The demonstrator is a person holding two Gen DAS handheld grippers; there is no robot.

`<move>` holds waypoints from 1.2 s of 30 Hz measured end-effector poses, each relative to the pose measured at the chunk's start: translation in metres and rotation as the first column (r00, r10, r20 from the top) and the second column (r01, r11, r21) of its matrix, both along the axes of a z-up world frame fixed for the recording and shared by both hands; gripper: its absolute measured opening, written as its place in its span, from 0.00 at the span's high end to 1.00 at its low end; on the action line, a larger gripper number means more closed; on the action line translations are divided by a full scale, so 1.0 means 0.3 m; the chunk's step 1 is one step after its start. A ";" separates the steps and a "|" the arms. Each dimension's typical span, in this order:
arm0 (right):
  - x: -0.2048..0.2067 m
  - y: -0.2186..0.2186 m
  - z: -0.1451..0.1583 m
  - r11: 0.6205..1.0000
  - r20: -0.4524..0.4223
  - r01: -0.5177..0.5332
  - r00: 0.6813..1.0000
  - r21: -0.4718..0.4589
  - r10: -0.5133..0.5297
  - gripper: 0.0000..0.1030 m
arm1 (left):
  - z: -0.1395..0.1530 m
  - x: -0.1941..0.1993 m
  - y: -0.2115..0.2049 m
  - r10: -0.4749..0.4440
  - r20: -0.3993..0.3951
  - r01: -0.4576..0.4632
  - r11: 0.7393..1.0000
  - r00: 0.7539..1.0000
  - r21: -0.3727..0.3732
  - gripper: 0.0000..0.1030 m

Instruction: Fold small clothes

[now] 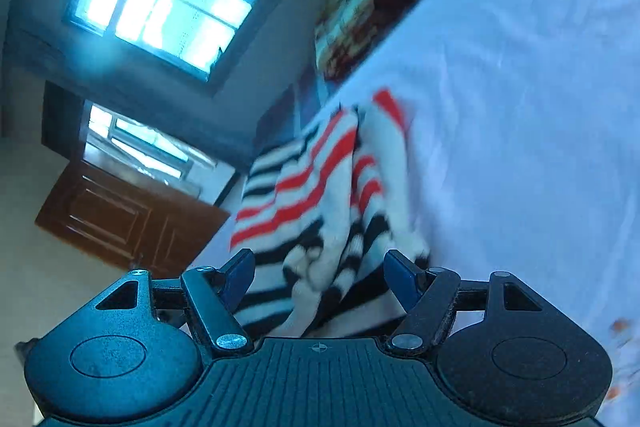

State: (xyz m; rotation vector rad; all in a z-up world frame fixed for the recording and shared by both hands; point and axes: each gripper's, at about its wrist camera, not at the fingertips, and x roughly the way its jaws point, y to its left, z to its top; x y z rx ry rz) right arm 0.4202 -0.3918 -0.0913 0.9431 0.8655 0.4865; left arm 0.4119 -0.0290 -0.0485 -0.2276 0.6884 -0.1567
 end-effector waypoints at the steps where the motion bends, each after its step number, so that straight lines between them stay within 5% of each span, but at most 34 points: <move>1: 0.005 0.013 -0.012 1.000 -0.019 -0.006 1.000 0.018 0.006 0.31 | -0.021 0.010 0.021 0.007 -0.021 -0.008 1.000 1.000 -0.008 0.45; 4: 0.041 0.048 -0.048 0.996 -0.073 -0.029 0.997 0.081 0.035 0.31 | -0.075 0.062 0.047 0.018 -0.093 -0.020 1.000 0.996 -0.022 0.45; 9: 0.141 0.104 -0.067 0.998 -0.086 -0.046 0.995 0.035 0.048 0.31 | -0.120 0.023 0.100 0.038 -0.119 -0.045 0.997 0.992 -0.060 0.41; 13: 0.152 0.164 -0.022 0.996 -0.031 -0.065 0.998 -0.061 0.063 0.31 | -0.067 0.013 0.131 0.086 -0.071 -0.092 0.993 0.994 -0.077 0.45; 17: 0.165 0.228 -0.015 0.981 -0.005 -0.077 0.997 -0.181 0.077 0.31 | -0.086 0.090 0.121 0.041 -0.110 -0.047 0.998 0.993 -0.052 0.41; 19: 0.169 0.257 -0.022 0.966 0.009 -0.080 0.996 -0.244 0.085 0.43 | -0.105 0.115 0.116 0.022 -0.118 -0.027 0.999 0.993 -0.039 0.41; 21: 0.166 0.298 -0.007 0.932 0.042 -0.096 0.992 -0.351 0.118 0.68 | -0.104 0.117 0.111 0.016 -0.110 -0.018 1.000 0.994 -0.022 0.41; 28: 0.109 0.450 0.055 0.793 0.244 -0.078 0.929 -0.604 0.277 0.74 | -0.094 0.120 0.156 0.028 -0.088 -0.033 0.998 0.996 -0.061 0.46; 34: 0.011 0.436 0.103 0.807 0.435 0.041 0.857 -0.590 0.275 0.75 | -0.075 0.150 0.111 -0.049 -0.061 0.046 0.998 0.997 -0.045 0.51; 36: 0.024 0.412 0.038 0.807 0.384 0.027 0.889 -0.590 0.251 0.75 | -0.104 0.174 0.068 -0.079 -0.103 0.080 0.997 0.992 0.009 0.49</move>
